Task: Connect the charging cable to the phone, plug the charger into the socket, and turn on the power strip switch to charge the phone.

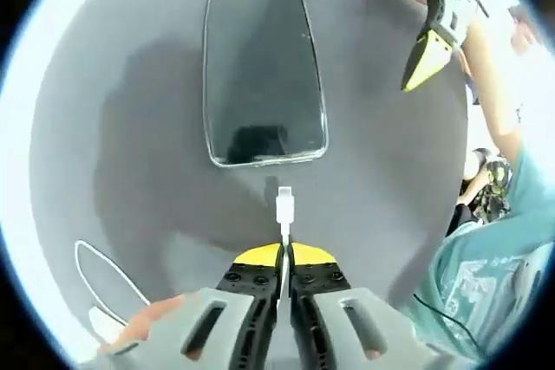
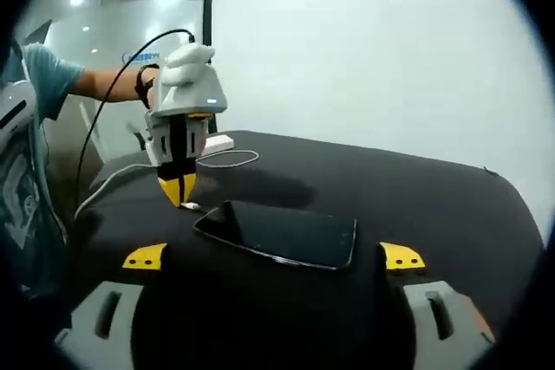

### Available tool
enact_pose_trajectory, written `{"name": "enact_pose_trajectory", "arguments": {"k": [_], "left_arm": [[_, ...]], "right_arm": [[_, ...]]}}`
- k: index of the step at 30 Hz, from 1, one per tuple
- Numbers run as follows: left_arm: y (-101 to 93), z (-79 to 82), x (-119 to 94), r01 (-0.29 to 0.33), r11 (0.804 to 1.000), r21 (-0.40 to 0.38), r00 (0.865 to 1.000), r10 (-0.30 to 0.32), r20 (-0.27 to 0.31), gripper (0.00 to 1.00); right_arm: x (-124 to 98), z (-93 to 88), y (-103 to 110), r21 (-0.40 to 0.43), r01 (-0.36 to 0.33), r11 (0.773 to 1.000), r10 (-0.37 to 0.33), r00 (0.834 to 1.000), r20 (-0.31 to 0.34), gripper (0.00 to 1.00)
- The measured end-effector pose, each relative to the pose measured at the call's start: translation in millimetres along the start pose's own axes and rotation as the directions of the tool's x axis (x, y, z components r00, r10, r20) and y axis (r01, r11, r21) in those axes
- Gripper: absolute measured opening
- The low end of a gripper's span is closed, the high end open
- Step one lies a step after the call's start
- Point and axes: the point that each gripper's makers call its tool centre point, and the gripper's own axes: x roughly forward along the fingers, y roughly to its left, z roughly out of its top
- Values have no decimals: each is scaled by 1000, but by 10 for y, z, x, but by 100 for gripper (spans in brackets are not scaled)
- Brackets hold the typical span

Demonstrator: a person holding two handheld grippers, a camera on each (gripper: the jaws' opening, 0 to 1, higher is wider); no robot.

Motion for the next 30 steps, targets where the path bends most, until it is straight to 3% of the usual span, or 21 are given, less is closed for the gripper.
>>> {"name": "enact_pose_trajectory", "arguments": {"k": [8, 17, 23, 27, 30], "left_arm": [[54, 44, 48, 30, 999, -13, 997, -31, -70, 0], [57, 91, 45, 31, 999, -17, 994, -32, -107, 0], [60, 88, 54, 91, 994, -62, 975, -102, -196, 0], [38, 104, 65, 75, 997, -24, 964, -79, -254, 0], [40, 102, 61, 71, 997, -22, 965, -74, -252, 0]], "right_arm": [[32, -8, -77, -3, 15, 1000, -15, 1000, 6, 93], [63, -62, -87, -2, 15, 1000, -15, 1000, -2, 93], [74, -59, -91, -3, 15, 1000, -15, 1000, 5, 93], [62, -55, -115, 2, 20, 1000, -20, 1000, 22, 93], [71, -67, -118, 5, 18, 1000, -18, 1000, 21, 92]]}}
